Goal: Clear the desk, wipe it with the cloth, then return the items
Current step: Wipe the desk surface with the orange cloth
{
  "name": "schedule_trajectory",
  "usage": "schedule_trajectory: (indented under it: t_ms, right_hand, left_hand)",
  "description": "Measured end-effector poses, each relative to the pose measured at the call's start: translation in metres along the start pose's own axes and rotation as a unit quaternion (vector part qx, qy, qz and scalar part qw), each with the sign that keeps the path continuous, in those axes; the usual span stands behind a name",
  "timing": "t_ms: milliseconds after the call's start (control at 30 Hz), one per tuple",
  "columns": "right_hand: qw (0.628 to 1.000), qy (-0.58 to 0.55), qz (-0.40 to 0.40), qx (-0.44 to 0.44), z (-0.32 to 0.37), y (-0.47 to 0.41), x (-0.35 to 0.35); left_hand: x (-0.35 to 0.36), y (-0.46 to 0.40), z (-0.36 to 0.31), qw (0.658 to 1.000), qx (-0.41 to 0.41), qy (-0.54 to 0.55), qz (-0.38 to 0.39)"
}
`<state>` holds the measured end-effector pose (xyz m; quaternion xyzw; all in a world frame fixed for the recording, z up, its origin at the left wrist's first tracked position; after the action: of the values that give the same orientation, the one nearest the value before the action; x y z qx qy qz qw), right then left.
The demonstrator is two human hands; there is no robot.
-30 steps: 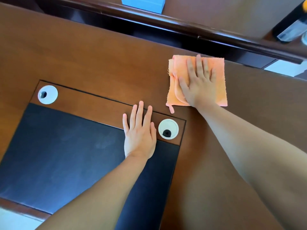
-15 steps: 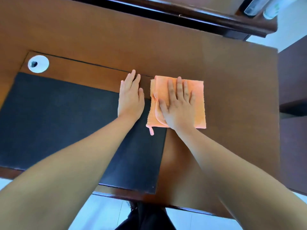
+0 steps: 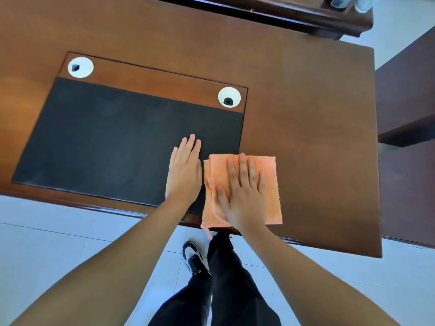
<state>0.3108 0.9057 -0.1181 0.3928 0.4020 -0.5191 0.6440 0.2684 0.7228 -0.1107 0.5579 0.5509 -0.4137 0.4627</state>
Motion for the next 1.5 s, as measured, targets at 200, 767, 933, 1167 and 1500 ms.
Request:
schedule_trajectory:
  t_ms: [200, 767, 933, 1167, 1500]
  right_hand:
    - [1.000, 0.006, 0.001, -0.020, 0.000, 0.022, 0.004]
    - [0.999, 0.001, 0.020, -0.036, -0.083, -0.149, -0.049]
    - [0.999, 0.001, 0.017, -0.046, -0.108, -0.212, -0.066]
    - [0.998, 0.006, 0.024, -0.063, -0.141, -0.296, -0.086]
    - [0.997, 0.015, 0.032, -0.062, -0.160, -0.417, -0.111]
  left_hand:
    - [-0.006, -0.003, -0.007, 0.996, -0.064, 0.054, -0.022]
    - [-0.001, -0.095, -0.082, 0.996, -0.074, 0.025, -0.033]
    - [0.008, -0.142, -0.106, 0.995, -0.092, -0.015, -0.029]
    - [0.028, -0.168, -0.121, 0.989, -0.119, -0.077, -0.038]
    - [0.029, -0.171, -0.122, 0.987, -0.130, -0.088, -0.028]
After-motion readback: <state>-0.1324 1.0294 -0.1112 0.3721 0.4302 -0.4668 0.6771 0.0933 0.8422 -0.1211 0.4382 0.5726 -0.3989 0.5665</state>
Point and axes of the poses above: each hand's wrist, its own y-axis away from the middle knuckle, its own x-axis out of the palm, z = x × y, the point moved 2 cm from there along -y, towards the middle knuckle, and after that the axes turned 13 degrees about -y, right-handed, at the moved point
